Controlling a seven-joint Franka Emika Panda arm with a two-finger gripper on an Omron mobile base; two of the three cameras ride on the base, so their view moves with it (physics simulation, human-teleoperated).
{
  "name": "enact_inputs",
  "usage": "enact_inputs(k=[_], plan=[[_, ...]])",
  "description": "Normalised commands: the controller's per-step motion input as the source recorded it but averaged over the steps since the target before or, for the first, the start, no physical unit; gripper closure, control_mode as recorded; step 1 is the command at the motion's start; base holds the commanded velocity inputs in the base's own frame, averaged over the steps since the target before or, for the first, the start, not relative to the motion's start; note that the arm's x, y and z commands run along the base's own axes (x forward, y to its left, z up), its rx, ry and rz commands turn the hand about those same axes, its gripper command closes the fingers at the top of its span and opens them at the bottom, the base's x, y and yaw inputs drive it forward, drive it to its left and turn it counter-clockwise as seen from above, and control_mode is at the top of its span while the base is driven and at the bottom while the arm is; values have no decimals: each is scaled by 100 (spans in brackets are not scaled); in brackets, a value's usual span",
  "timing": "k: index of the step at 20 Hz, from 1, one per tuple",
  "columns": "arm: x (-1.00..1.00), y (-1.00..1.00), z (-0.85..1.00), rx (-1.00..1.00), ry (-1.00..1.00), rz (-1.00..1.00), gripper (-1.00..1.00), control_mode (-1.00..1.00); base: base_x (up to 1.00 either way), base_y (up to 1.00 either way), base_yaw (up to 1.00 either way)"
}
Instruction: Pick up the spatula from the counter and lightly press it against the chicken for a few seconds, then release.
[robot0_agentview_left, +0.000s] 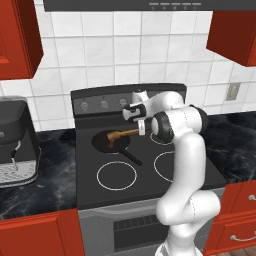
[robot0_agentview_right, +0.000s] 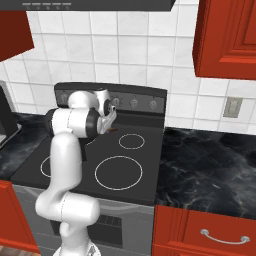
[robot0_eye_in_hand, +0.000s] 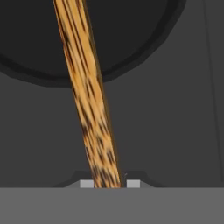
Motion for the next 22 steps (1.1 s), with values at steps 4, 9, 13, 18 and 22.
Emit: enact_inputs(k=[4, 9, 13, 18, 22], plan=[[12, 1, -18, 0, 0, 0, 100, -100, 0, 0, 0], [6, 2, -16, 0, 0, 0, 100, -100, 0, 0, 0], [3, 7, -13, -1, 0, 0, 100, -100, 0, 0, 0], [0, 11, -16, -2, 0, 0, 100, -100, 0, 0, 0], [0, 12, -15, -3, 0, 0, 100, -100, 0, 0, 0]])
